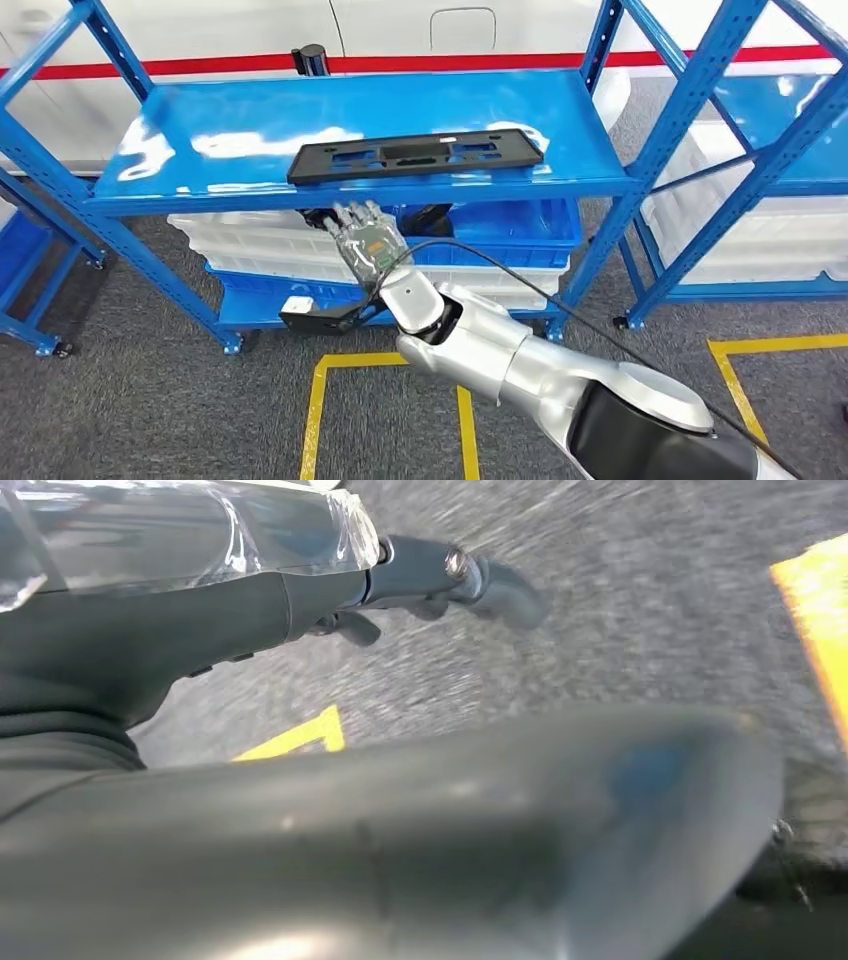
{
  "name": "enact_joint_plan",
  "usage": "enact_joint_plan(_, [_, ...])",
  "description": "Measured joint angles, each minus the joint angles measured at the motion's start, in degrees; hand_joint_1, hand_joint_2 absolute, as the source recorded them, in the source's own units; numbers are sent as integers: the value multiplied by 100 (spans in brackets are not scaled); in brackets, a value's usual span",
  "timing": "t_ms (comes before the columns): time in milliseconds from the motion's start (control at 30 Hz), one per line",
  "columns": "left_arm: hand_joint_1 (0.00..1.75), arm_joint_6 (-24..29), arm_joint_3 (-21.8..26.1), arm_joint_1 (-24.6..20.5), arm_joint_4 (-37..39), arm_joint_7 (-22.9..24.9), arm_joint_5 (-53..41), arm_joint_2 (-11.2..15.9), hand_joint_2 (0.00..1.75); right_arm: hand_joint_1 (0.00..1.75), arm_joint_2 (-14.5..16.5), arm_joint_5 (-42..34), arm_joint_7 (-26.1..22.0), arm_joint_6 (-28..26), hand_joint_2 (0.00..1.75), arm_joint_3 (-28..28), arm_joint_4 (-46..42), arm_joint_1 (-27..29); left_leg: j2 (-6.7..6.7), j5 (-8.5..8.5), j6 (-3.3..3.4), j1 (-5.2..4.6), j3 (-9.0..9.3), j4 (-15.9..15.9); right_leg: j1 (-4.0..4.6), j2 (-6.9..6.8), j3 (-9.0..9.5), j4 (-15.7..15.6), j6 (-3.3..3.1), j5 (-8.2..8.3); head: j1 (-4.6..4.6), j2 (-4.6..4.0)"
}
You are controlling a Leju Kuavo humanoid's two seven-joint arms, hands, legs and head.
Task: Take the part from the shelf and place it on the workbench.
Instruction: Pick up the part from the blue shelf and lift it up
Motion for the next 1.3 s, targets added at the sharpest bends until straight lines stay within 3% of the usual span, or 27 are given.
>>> enact_joint_plan(67, [0,-4,-1,-6,0,3,-2,1,0,0,3,-1,1,5,175,0,1,5,6,-75,46,3,33,-58,-4,0,-2,-20,14,-7,2,2])
enact_joint_plan(133, [0,-11,-2,-18,2,8,-4,3,0,0,4,1,0,0,175,-2,3,7,4,-197,142,5,67,-108,-14,-8,19,-76,55,-41,8,3])
enact_joint_plan(200, [0,-24,-2,-9,5,16,-10,7,0,0,-64,-15,60,-28,175,-5,22,37,-15,-367,299,-14,222,-175,33,-51,-498,764,41,-318,26,2])
enact_joint_plan(233, [0,-33,-2,7,7,27,-13,9,0,0,-124,-33,122,-41,175,-15,33,50,-32,-446,360,-28,331,-205,66,-72,-792,1115,17,-310,35,2])
enact_joint_plan(267, [0,-45,-2,24,8,37,-15,10,0,0,-196,-61,202,-51,175,-30,45,57,-45,-510,391,-53,434,-219,103,-89,-1084,1371,-32,-184,40,1])
enact_joint_plan(300, [0,-54,-2,34,8,48,-15,10,0,0,-266,-94,282,-52,175,-56,50,44,-57,-546,390,-72,494,-220,120,-92,-1118,1089,-61,170,40,1])
enact_joint_plan(333, [0,-58,-2,27,9,52,-16,9,0,0,-330,-123,354,-51,175,-93,46,4,-64,-567,378,-92,528,-216,136,-97,-1043,723,-81,432,37,1])
enact_joint_plan(400, [0,-62,-2,0,9,54,-15,8,0,0,-483,-210,519,-47,175,-185,21,-92,-73,-596,347,-118,543,-206,153,-103,-915,244,-102,642,36,1])
enact_joint_plan(800, [0,-62,-2,-28,9,68,34,11,0,0,-1540,-589,1068,-28,175,-769,-362,-284,-66,-577,299,-105,572,-252,182,-72,-861,131,-112,642,37,1])
enact_joint_plan(1067, [0,-67,-2,-46,9,74,55,11,0,0,-1897,-650,1217,-44,175,-926,-633,-286,-66,-577,296,-97,571,-256,181,-72,-860,132,-114,640,37,1])
enact_joint_plan(1300, [0,-91,-2,-57,9,71,37,11,0,0,-1920,-546,986,-24,175,-910,-876,-268,-67,-576,296,-100,570,-256,178,-73,-856,132,-114,641,37,1])
